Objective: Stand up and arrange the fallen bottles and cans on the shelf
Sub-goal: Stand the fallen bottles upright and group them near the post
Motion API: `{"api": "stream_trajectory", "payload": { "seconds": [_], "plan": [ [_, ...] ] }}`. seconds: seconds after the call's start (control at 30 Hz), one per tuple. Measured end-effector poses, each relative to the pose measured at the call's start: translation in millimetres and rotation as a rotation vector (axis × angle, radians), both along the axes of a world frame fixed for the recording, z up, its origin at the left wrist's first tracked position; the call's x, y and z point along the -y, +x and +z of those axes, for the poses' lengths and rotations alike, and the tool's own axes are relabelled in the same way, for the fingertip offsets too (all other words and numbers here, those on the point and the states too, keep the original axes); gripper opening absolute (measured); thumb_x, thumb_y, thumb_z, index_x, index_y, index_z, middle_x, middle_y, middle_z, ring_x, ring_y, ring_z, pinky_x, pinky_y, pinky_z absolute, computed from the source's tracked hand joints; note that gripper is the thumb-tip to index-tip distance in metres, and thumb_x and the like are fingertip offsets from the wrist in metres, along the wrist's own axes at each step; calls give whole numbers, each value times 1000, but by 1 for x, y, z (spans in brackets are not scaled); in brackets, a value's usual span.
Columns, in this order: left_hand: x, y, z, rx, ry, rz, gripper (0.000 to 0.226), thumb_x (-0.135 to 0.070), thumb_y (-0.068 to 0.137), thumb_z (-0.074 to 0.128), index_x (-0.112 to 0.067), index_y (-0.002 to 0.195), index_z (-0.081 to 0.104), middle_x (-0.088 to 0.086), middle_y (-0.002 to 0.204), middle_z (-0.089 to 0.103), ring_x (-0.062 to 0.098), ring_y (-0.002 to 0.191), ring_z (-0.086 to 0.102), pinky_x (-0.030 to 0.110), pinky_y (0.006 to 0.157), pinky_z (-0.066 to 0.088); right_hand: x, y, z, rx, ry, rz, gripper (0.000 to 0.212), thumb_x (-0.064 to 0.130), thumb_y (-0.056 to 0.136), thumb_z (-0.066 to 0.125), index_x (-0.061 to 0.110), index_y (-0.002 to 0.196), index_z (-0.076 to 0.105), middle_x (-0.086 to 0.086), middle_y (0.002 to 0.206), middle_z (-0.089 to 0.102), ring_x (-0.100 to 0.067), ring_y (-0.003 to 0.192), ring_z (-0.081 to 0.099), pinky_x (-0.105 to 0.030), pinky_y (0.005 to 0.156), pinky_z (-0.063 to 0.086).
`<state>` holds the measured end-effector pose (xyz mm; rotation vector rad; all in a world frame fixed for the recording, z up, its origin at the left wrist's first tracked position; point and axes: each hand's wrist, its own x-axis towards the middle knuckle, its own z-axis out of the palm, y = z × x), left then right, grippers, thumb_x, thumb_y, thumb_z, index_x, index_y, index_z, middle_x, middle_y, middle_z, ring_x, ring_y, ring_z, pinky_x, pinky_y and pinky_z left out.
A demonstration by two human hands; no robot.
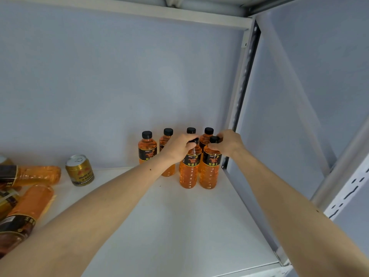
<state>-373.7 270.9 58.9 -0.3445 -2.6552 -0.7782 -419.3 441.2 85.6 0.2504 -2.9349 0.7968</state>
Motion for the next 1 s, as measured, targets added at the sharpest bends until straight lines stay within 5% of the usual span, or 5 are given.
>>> {"api": "stream_trajectory", "payload": {
  "seconds": [0.2, 0.37, 0.57, 0.83, 1.0],
  "plan": [
    [7, 10, 5, -69, 20, 93, 41, -20, 98, 47, -12, 138, 45, 9, 134, 56, 23, 122, 53, 36, 101, 45, 1, 9, 5, -156, -120, -12, 58, 41, 82, 70, 14, 131, 54, -5, 126, 59, -23, 109, 58, -30, 78, 49],
    [25, 29, 15, -171, 57, 168, 29, -21, 97, 49, -8, 122, 56, 8, 123, 62, 20, 115, 57, 27, 95, 45, 25, 28, 17, -402, -185, 55, 40, 33, 84, 69, 17, 120, 62, -6, 123, 58, -21, 107, 58, -32, 83, 51],
    [66, 69, 17, -202, 41, 273, 25, -21, 98, 46, -10, 113, 62, 6, 112, 66, 19, 102, 60, 37, 88, 51, 82, 57, 20, -529, -244, 186, 28, 25, 87, 66, 15, 113, 66, -7, 126, 55, -24, 115, 52, -30, 89, 45],
    [159, 138, 12, -154, -36, 453, 30, -23, 97, 48, -16, 123, 60, 3, 123, 62, 20, 113, 57, 39, 93, 47, 176, 107, 10, -532, -270, 333, 24, 23, 87, 65, 15, 109, 67, -7, 121, 57, -25, 113, 51, -22, 82, 33],
    [227, 181, 10, -98, -50, 483, 31, -28, 97, 47, -18, 125, 58, 1, 127, 60, 20, 116, 54, 39, 95, 46, 234, 139, 0, -461, -293, 364, 25, 24, 87, 65, 14, 110, 67, -8, 123, 57, -27, 113, 52, -28, 88, 38]
  ]
}}
